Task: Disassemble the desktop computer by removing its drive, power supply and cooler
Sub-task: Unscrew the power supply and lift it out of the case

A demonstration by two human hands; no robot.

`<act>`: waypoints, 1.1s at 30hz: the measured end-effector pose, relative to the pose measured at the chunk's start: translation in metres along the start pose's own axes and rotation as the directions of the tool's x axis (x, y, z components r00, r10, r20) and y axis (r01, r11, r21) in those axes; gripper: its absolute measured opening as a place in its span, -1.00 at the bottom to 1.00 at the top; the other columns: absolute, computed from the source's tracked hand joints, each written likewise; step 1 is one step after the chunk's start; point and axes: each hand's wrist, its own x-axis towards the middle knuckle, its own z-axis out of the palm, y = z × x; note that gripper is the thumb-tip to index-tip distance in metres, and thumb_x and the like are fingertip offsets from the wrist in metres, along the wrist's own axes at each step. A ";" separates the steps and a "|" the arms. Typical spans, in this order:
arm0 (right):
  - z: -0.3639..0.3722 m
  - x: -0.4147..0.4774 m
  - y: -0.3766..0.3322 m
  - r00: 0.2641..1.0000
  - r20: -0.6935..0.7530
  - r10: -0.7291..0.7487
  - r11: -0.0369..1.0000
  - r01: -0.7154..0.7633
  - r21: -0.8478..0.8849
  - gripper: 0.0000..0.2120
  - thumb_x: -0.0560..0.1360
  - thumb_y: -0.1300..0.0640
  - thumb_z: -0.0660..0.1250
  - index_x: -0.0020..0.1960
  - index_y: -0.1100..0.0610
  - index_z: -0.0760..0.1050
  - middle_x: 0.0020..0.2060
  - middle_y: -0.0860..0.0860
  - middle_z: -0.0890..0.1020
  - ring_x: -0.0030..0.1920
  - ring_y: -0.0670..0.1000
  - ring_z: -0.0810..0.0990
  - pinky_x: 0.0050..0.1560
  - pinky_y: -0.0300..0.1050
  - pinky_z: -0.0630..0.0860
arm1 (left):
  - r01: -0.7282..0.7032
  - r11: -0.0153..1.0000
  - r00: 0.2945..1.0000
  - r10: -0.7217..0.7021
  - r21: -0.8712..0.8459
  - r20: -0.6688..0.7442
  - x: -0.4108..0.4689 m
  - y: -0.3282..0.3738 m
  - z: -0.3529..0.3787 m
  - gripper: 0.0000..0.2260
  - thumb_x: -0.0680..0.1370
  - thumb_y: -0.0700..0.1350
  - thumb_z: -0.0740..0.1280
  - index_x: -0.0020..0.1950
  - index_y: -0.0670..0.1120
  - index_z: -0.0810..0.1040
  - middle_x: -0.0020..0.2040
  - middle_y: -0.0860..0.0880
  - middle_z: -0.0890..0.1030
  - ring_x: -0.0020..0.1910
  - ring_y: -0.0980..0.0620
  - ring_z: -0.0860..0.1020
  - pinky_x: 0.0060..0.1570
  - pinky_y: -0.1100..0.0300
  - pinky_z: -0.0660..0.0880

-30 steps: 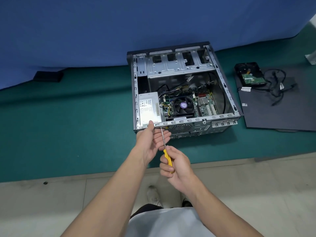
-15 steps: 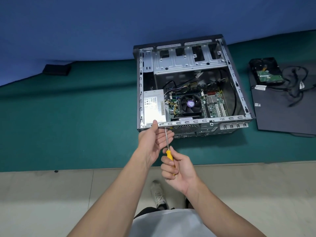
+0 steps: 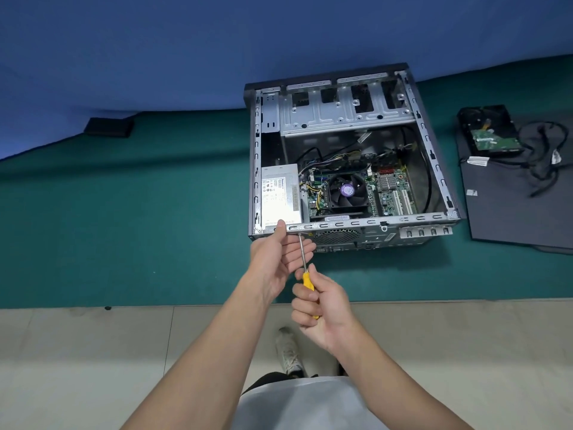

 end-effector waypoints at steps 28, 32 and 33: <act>0.009 -0.035 -0.005 0.986 -0.069 -0.149 0.754 0.068 -0.653 -0.85 0.64 0.23 0.13 -0.08 0.23 0.39 -0.38 0.13 0.52 -0.53 -0.01 0.44 -0.59 -0.25 0.29 | -0.071 0.997 0.992 0.073 0.022 -0.100 -0.003 -0.007 0.013 -0.94 0.49 -0.48 0.34 -0.07 -0.39 0.52 -0.32 -0.26 0.63 -0.34 -0.09 0.67 -0.32 0.21 0.63; 0.028 -0.032 0.013 0.893 -0.036 -0.448 0.195 0.058 -0.979 -0.79 0.63 0.17 0.09 -0.10 0.24 0.40 -0.37 0.18 0.58 -0.55 0.01 0.52 -0.58 -0.23 0.38 | -0.064 0.998 0.992 0.064 0.004 -0.112 -0.003 -0.004 0.014 -0.96 0.48 -0.49 0.34 -0.10 -0.41 0.53 -0.22 -0.33 0.63 -0.35 -0.11 0.68 -0.39 0.26 0.58; 0.029 -0.032 0.012 0.909 -0.047 -0.415 0.263 0.070 -0.962 -0.80 0.64 0.18 0.09 -0.09 0.24 0.39 -0.35 0.19 0.58 -0.51 0.03 0.55 -0.55 -0.21 0.42 | -0.062 0.998 0.992 0.062 0.003 -0.111 -0.004 -0.004 0.014 -0.96 0.48 -0.49 0.34 -0.12 -0.41 0.53 -0.23 -0.34 0.62 -0.36 -0.11 0.67 -0.40 0.26 0.58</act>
